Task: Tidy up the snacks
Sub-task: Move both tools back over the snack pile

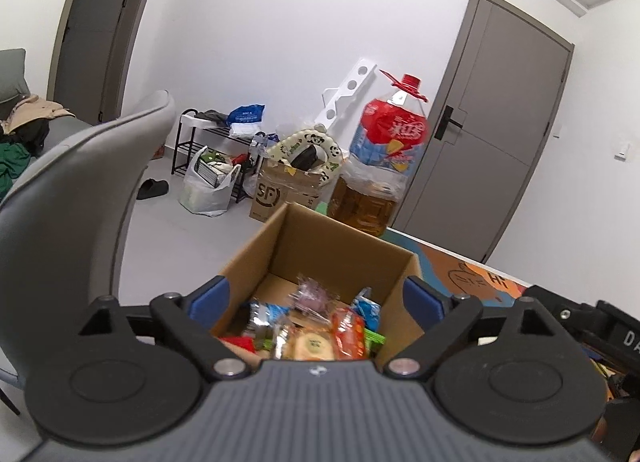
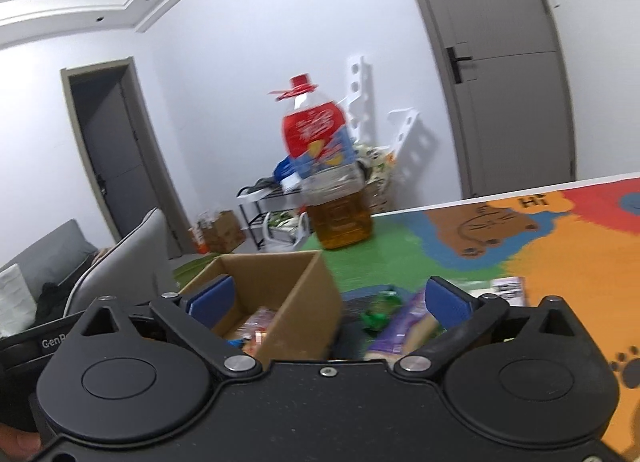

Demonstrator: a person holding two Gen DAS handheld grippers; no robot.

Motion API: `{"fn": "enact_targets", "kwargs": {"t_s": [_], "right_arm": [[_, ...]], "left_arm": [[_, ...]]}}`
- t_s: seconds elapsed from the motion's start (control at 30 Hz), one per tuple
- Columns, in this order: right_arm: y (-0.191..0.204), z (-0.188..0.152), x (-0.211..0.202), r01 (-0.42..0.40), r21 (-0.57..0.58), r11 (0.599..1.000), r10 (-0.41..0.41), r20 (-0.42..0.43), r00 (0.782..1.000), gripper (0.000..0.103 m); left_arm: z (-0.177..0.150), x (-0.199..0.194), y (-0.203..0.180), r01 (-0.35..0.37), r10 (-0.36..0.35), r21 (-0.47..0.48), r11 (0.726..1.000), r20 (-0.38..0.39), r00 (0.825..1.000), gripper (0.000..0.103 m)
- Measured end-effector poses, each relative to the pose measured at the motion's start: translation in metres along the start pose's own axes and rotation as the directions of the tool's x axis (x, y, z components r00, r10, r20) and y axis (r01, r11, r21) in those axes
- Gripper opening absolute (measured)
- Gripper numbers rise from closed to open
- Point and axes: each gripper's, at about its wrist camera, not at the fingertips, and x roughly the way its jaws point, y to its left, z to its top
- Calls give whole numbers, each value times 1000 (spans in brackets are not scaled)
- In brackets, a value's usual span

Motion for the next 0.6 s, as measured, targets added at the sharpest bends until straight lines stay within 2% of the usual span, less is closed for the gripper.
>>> {"fn": "enact_targets", "kwargs": {"t_s": [0.6], "right_arm": [[-70, 0, -45, 131, 42, 990, -133, 36, 990, 103]], "left_arm": [[-19, -6, -63, 110, -108, 44, 993, -48, 993, 96]]}}
